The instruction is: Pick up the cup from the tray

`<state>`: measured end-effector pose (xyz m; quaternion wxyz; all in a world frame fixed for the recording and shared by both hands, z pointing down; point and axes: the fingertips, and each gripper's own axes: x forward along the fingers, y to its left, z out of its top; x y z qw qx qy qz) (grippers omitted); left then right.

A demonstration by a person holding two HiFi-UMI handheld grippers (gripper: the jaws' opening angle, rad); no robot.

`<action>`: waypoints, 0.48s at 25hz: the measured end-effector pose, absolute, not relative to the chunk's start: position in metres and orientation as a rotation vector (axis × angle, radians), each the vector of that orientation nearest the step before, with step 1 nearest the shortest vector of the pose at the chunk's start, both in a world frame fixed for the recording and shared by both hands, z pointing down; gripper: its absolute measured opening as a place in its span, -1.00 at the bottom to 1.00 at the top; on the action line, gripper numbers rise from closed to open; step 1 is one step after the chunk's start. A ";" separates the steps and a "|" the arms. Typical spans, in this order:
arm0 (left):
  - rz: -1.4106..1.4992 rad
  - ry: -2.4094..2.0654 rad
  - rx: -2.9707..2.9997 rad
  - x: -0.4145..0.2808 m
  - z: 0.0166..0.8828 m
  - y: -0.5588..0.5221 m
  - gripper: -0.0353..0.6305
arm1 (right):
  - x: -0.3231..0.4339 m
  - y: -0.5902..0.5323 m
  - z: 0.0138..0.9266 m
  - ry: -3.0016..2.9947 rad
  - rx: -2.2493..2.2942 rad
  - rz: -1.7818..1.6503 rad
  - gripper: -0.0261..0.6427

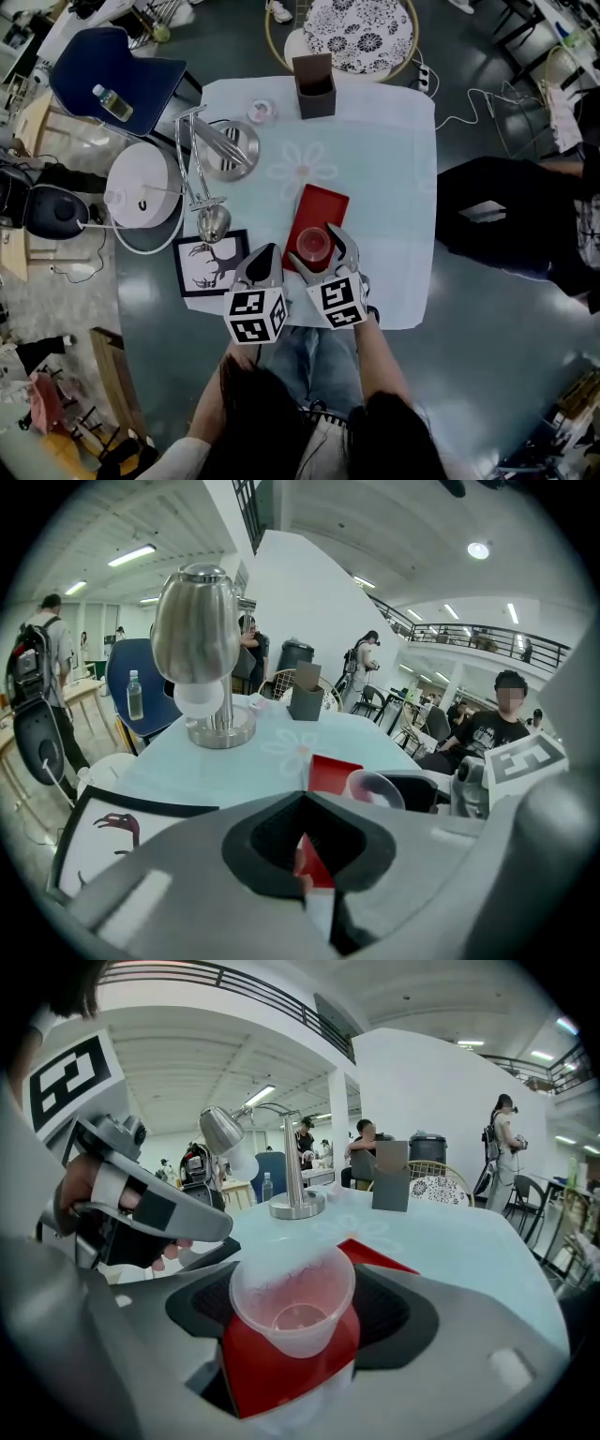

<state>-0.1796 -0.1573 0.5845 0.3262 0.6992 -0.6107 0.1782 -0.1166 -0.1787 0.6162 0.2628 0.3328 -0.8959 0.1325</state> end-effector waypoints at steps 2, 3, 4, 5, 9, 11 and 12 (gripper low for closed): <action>0.457 -1.597 1.828 -0.180 0.584 -0.158 -0.89 | -0.114 -0.181 0.615 -2.409 0.925 0.351 0.13; 0.449 -1.595 1.825 -0.180 0.584 -0.159 -0.89 | -0.113 -0.181 0.615 -2.406 0.926 0.353 0.11; 0.443 -1.592 1.824 -0.179 0.583 -0.159 -0.89 | -0.113 -0.180 0.614 -2.403 0.923 0.355 0.11; 0.440 -1.589 1.826 -0.179 0.583 -0.160 -0.89 | -0.113 -0.179 0.614 -2.402 0.918 0.356 0.10; 0.435 -1.584 1.828 -0.178 0.583 -0.160 -0.89 | -0.114 -0.177 0.609 -2.409 0.919 0.361 0.09; 0.407 -1.595 1.810 -0.178 0.581 -0.162 -0.89 | -0.112 -0.179 0.604 -2.414 0.943 0.355 0.09; 0.392 -1.600 1.801 -0.178 0.580 -0.163 -0.89 | -0.111 -0.181 0.601 -2.417 0.958 0.354 0.09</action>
